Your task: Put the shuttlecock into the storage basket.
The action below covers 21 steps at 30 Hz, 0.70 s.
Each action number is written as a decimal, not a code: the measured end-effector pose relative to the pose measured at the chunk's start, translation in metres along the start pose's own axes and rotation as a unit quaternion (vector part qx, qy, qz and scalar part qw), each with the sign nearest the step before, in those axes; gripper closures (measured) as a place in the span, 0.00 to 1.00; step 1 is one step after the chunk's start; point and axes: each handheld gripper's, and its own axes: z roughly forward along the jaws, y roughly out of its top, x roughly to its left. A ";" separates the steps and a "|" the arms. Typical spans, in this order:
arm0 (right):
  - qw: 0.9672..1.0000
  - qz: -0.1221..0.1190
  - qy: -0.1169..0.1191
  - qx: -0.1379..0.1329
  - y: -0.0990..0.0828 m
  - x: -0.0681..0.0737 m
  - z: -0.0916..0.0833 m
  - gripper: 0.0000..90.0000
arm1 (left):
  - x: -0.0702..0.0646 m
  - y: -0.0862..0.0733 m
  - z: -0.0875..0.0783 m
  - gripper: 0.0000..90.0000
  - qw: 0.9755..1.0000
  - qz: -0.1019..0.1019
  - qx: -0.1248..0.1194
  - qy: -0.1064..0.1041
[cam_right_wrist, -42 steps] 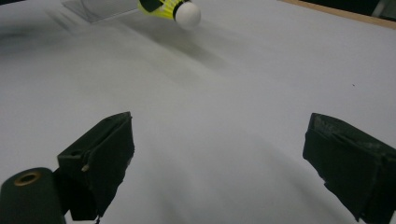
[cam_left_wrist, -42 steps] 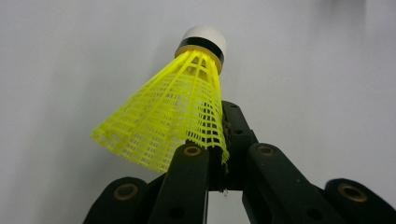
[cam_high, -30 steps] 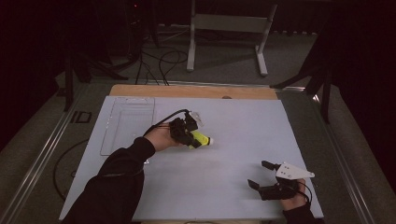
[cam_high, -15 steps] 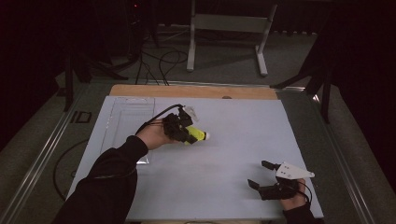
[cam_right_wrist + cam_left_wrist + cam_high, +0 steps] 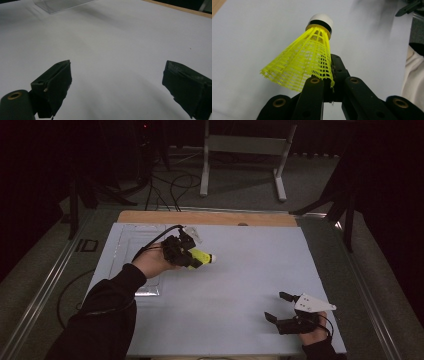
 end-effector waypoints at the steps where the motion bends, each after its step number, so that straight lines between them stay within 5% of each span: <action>1: 1.000 -0.004 0.001 -0.002 0.001 0.000 0.001 0.10 | 0.002 -0.002 -0.007 1.00 1.000 -0.002 -0.002 0.005; 14: 1.000 -0.007 0.007 -0.003 0.001 0.002 0.003 0.10 | 0.016 -0.024 -0.043 1.00 0.999 -0.034 -0.008 0.041; 21: 1.000 -0.008 0.011 -0.003 0.001 0.004 0.004 0.10 | 0.029 -0.043 -0.065 1.00 0.995 -0.067 -0.014 0.072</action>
